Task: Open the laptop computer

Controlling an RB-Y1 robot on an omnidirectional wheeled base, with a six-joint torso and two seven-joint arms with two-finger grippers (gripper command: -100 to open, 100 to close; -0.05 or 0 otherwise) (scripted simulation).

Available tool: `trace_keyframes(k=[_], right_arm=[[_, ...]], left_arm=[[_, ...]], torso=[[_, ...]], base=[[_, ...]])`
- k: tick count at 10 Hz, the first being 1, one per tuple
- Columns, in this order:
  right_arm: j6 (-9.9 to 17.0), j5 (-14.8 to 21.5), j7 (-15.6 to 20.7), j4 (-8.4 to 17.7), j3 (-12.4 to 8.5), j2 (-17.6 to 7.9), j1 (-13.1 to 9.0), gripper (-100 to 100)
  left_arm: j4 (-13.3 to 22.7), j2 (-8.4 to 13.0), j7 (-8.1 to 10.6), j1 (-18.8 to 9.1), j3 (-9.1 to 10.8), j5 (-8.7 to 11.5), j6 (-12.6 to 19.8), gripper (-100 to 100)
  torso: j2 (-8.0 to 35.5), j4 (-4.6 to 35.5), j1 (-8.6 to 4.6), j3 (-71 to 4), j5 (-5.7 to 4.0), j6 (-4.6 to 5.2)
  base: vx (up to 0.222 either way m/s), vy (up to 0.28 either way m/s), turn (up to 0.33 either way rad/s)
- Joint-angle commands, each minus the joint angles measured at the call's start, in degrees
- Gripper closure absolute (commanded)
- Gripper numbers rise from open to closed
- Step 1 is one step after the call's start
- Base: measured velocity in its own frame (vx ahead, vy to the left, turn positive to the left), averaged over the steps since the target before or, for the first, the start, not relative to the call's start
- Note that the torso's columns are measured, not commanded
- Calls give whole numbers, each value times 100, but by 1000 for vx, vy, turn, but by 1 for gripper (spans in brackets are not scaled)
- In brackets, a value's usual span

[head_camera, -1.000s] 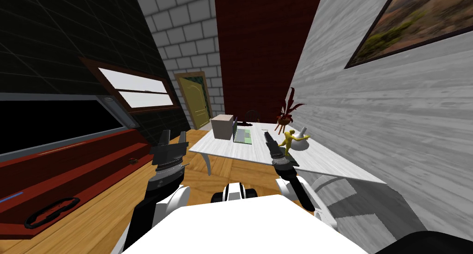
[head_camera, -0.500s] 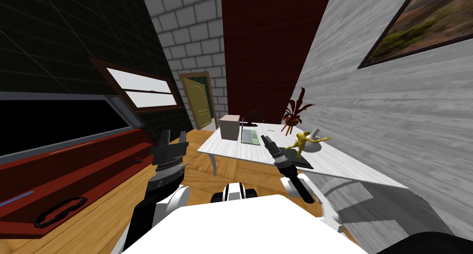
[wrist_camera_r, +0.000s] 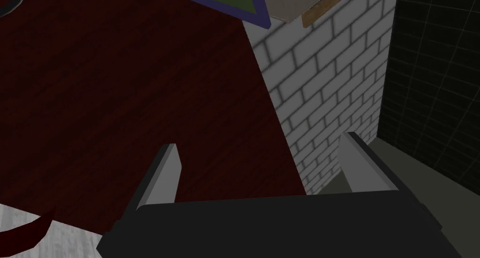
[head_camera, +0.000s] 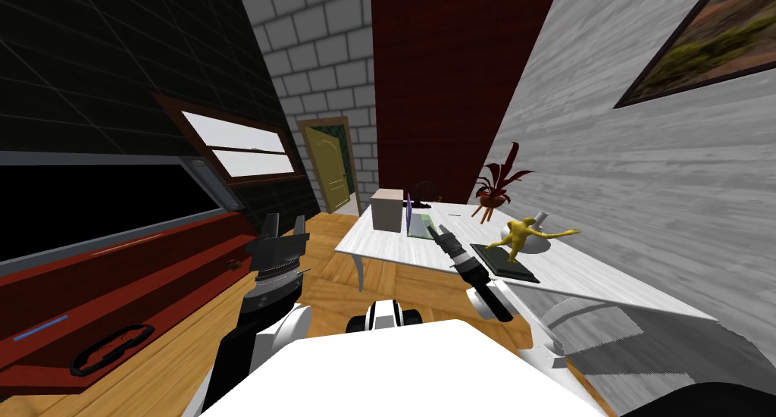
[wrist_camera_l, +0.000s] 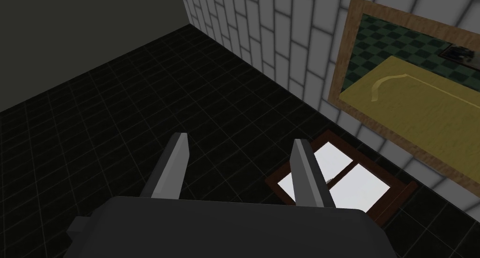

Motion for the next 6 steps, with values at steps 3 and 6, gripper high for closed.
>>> trace_keyframes(k=[3,6], right_arm=[[361,704,411,596,-305,-545,-201,-100],[575,1097,639,943,-461,-856,-315,-100]], left_arm=[[0,0,0,0,0,0,0,0],[0,1,0,0,1,0,0,0]], torso=[[-5,-1,-17,-3,-4,0],[4,1,-37,3,-11,1]], base=[[50,210,12],[30,104,31]])
